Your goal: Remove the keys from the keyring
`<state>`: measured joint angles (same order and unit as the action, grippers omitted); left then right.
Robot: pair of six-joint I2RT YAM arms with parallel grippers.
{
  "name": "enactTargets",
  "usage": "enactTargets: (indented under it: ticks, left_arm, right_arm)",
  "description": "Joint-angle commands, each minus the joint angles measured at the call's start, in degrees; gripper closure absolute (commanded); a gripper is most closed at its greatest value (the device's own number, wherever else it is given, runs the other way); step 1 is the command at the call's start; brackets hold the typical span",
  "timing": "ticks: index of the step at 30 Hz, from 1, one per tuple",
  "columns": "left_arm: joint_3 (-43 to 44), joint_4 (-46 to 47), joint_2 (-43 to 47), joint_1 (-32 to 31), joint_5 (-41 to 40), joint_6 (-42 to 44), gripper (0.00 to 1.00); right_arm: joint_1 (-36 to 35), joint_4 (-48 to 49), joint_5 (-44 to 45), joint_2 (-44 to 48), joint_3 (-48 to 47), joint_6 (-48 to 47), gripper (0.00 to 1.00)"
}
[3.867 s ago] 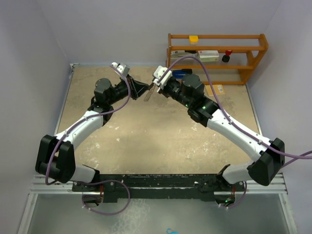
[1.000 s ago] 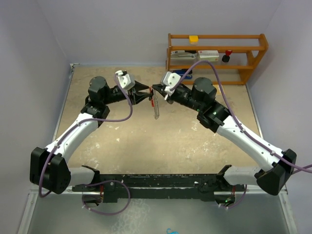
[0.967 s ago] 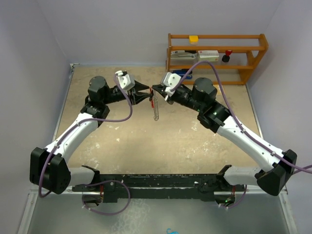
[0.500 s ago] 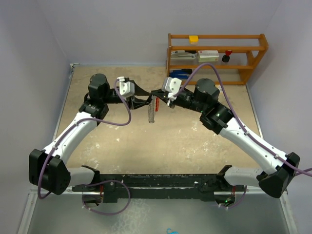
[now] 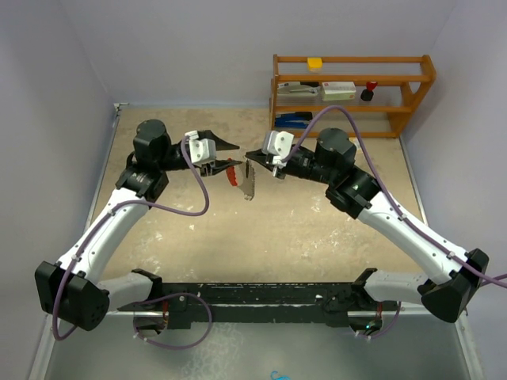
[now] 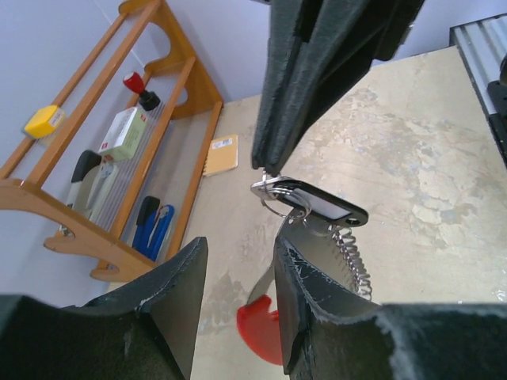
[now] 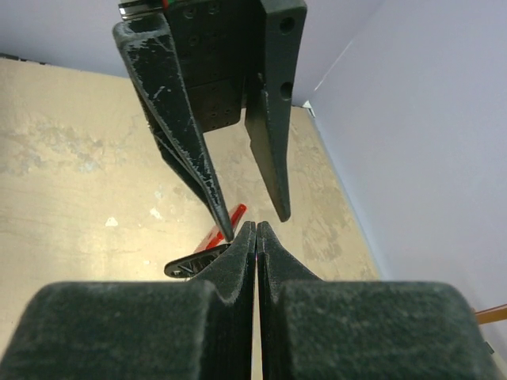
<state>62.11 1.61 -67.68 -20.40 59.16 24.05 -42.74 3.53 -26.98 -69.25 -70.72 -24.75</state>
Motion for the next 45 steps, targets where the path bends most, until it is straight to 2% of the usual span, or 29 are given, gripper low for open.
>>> enactTargets:
  ticks: [1, 10, 17, 20, 27, 37, 45]
  left_arm:
    - [2.24, -1.95, 0.98, -0.17, -3.72, 4.00, 0.63]
    - [5.12, -11.09, -0.53, -0.19, 0.56, 12.20, 0.62]
    - [8.06, -24.86, -0.67, -0.12, 5.07, 26.12, 0.60]
    - [8.64, -27.18, -0.57, -0.16, 7.18, 28.72, 0.57]
    - [9.65, -26.43, -2.64, -0.19, 10.34, 27.68, 0.52]
    - [10.95, -15.59, -5.94, -0.17, 12.04, 16.37, 0.48]
    - [10.38, -12.42, -7.56, -0.30, 14.00, 12.86, 0.46]
  right_arm:
    - [-0.13, -0.18, -2.37, 1.54, -2.32, -2.65, 1.00]
    - [-0.02, -2.30, -1.62, 0.39, -4.08, -4.73, 1.00]
    - [-0.03, -2.08, -1.58, 0.17, -4.16, -5.00, 1.00]
    - [0.01, -2.08, -1.67, 0.42, -4.10, -5.08, 1.00]
    - [-0.05, -1.77, -1.92, 0.88, -3.48, -4.96, 1.00]
    - [-0.03, -1.56, -3.20, 0.70, -3.46, -4.82, 1.00]
    - [-0.06, -0.38, -3.69, -0.12, -3.68, -4.65, 1.00]
